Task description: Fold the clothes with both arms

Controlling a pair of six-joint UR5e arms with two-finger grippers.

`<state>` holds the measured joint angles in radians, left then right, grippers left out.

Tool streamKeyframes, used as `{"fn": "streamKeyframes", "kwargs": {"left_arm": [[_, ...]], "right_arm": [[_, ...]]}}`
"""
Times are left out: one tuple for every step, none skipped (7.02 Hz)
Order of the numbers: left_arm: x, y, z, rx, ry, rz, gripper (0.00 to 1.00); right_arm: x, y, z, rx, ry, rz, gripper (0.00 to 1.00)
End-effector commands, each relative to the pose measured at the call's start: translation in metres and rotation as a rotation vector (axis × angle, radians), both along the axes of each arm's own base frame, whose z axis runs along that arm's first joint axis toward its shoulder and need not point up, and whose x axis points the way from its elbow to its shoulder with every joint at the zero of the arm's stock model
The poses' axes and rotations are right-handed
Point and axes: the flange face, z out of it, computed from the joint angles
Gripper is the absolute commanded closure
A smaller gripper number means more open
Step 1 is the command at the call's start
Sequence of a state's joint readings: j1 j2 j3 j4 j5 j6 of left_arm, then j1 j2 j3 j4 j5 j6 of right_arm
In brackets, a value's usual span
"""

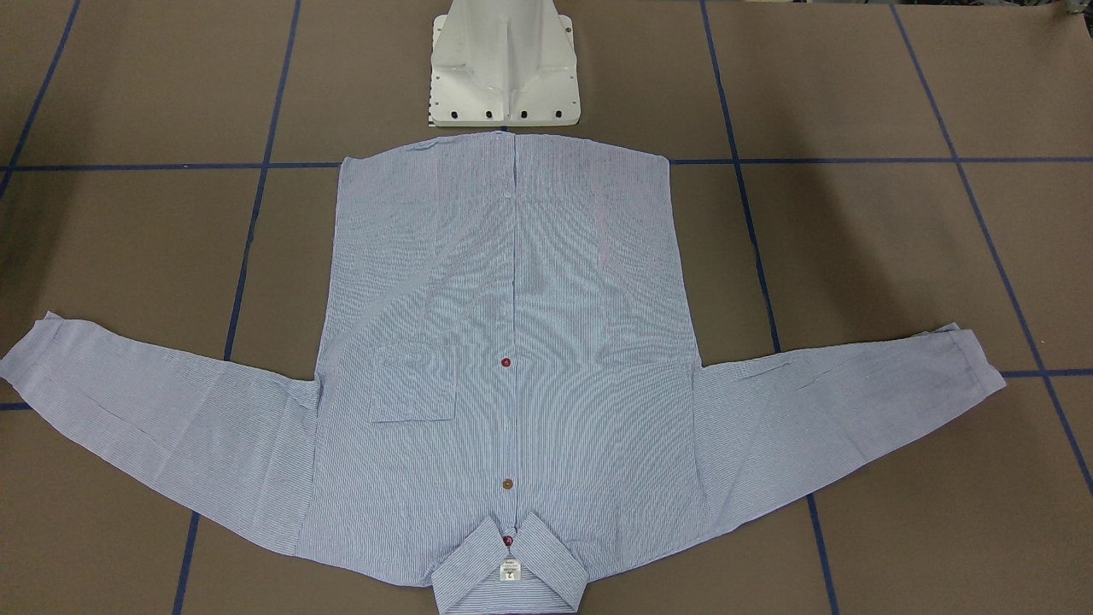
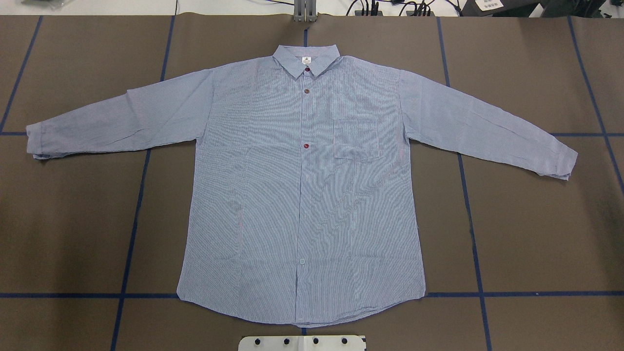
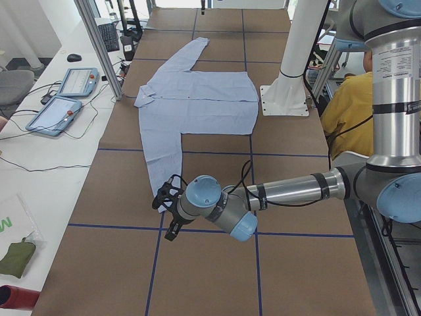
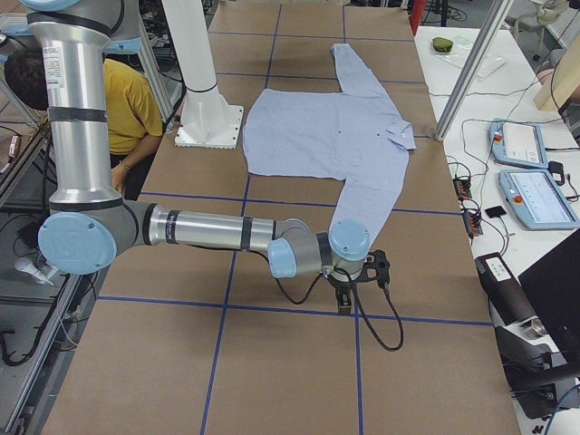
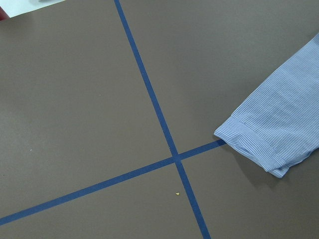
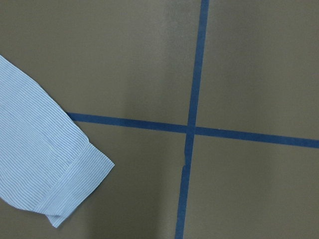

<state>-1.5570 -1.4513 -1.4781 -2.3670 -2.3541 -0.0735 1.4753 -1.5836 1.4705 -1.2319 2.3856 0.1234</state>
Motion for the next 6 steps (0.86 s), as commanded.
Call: {"fn": "streamKeyframes", "kwargs": {"left_arm": [[0.000,-0.018,-0.010,0.011,-0.004,-0.003,0.00],[0.000,-0.018,-0.011,0.014,-0.006,-0.004,0.00],[0.000,-0.016,-0.009,0.010,-0.003,-0.002,0.00],[0.000,-0.014,-0.008,0.005,-0.001,-0.001,0.00],[0.000,-0.014,-0.008,0.004,-0.001,-0.002,0.01],[0.000,-0.014,-0.008,0.005,-0.003,-0.002,0.00]], "right_arm": [[-0.029,0.010,0.010,-0.086,-0.007,0.030,0.00],[-0.048,0.009,0.006,-0.178,-0.016,0.087,0.00],[-0.064,0.008,-0.002,-0.219,-0.043,0.159,0.01],[-0.089,0.009,-0.011,-0.289,-0.075,0.247,0.01],[-0.120,0.011,-0.021,-0.331,-0.092,0.330,0.04],[-0.152,0.018,-0.025,-0.354,-0.098,0.401,0.07]]}}
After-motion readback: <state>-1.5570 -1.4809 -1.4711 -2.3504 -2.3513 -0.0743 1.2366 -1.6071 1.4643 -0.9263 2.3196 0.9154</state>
